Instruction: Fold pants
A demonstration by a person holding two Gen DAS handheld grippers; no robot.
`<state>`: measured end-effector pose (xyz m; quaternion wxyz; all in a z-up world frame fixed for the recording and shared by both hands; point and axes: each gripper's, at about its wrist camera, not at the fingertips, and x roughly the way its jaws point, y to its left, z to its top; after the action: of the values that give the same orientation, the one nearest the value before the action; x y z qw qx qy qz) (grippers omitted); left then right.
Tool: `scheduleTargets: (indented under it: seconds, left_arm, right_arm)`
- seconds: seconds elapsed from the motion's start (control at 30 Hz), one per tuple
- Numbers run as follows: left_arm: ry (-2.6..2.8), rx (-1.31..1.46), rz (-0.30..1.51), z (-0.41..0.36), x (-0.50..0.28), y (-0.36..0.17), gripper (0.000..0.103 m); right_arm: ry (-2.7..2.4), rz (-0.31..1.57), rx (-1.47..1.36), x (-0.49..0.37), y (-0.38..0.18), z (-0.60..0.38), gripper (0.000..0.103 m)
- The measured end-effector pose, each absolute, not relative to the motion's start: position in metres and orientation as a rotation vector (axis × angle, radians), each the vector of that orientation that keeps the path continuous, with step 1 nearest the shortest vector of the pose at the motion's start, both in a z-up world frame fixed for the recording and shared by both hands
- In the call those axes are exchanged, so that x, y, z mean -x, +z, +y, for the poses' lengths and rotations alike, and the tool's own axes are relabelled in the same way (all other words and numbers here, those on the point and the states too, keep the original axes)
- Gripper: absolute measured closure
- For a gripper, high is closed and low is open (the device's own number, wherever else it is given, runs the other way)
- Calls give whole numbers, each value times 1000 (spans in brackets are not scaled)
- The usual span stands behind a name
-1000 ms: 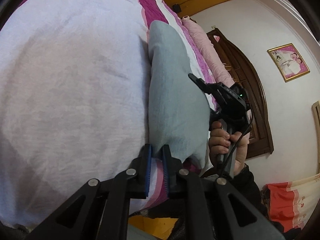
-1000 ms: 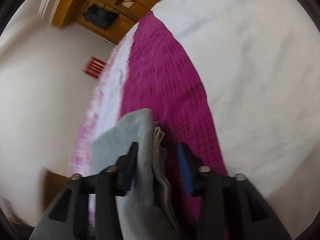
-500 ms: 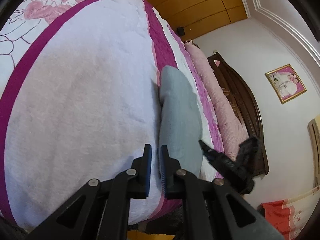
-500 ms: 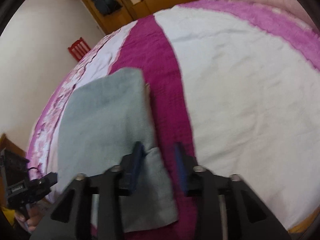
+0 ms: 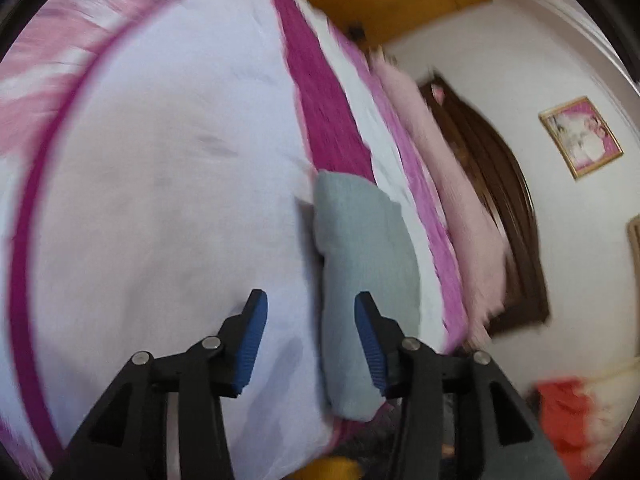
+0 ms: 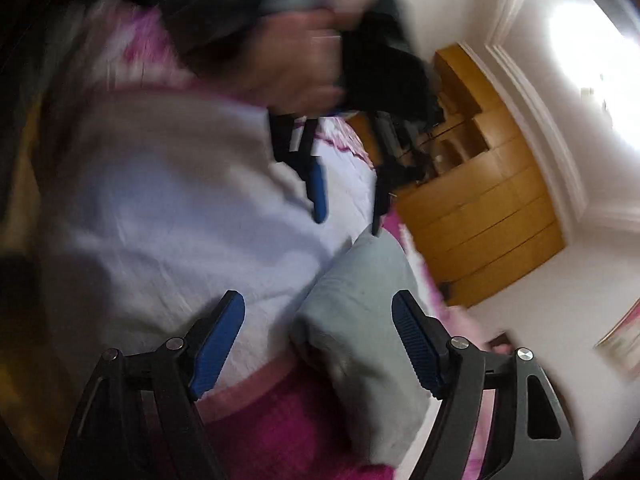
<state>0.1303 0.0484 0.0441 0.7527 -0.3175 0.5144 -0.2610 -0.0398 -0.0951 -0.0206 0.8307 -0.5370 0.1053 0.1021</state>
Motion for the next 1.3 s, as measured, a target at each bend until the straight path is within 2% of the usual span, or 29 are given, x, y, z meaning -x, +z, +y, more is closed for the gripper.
scheduleTargets:
  seconds: [0.07, 0.1, 0.17, 0.2, 0.23, 0.33, 0.37, 0.4, 0.53, 0.67, 0.83, 0.9, 1.03, 1.13, 1.2, 1.3]
  left_arm:
    - [-602, 709, 1164, 43, -151, 38, 56]
    - [-613, 726, 1180, 40, -158, 35, 55]
    - [-614, 781, 1213, 33, -173, 23, 47]
    - [-598, 825, 1208, 32, -179, 18, 46]
    - [-593, 849, 1201, 31, -183, 15, 46]
    - [-641, 877, 1181, 24, -197, 18, 50]
    - [-655, 885, 1164, 22, -202, 20, 71]
    - [-644, 887, 1159, 21, -204, 21, 81]
    - [-598, 913, 1137, 26, -197, 32, 86]
    - [-499, 921, 1048, 59, -175, 66, 87]
    - [-391, 1039, 949, 92, -143, 118, 88]
    - [-322, 990, 934, 87, -135, 145, 88]
    - [-186, 863, 926, 60, -124, 193, 88]
    - [-161, 825, 932, 31, -124, 214, 90]
    - [-212, 768, 932, -1, -138, 220, 98]
    - [-247, 678, 978, -44, -157, 211, 100]
  right_arm:
    - [161, 198, 1129, 30, -17, -95, 27]
    - [126, 205, 1124, 22, -14, -96, 30]
    - [116, 267, 1101, 9, -9, -100, 43]
    - [139, 305, 1075, 3, -7, -103, 53]
    - [167, 328, 1059, 2, -6, -103, 69]
    - [182, 325, 1091, 4, -6, -98, 79]
    - [191, 325, 1075, 5, -1, -97, 80]
    - [207, 325, 1036, 6, 8, -98, 81]
    - [300, 325, 865, 10, 56, -106, 82]
    - [401, 312, 616, 9, 111, -124, 83]
    - [597, 372, 203, -9, 157, -172, 83]
    - [666, 411, 24, -21, 163, -202, 83]
    - [759, 485, -269, -31, 148, -260, 83]
    - [692, 548, -363, -51, 119, -303, 83]
    - [595, 608, -419, -66, 92, -336, 83]
    - [477, 702, -531, -84, 56, -383, 85]
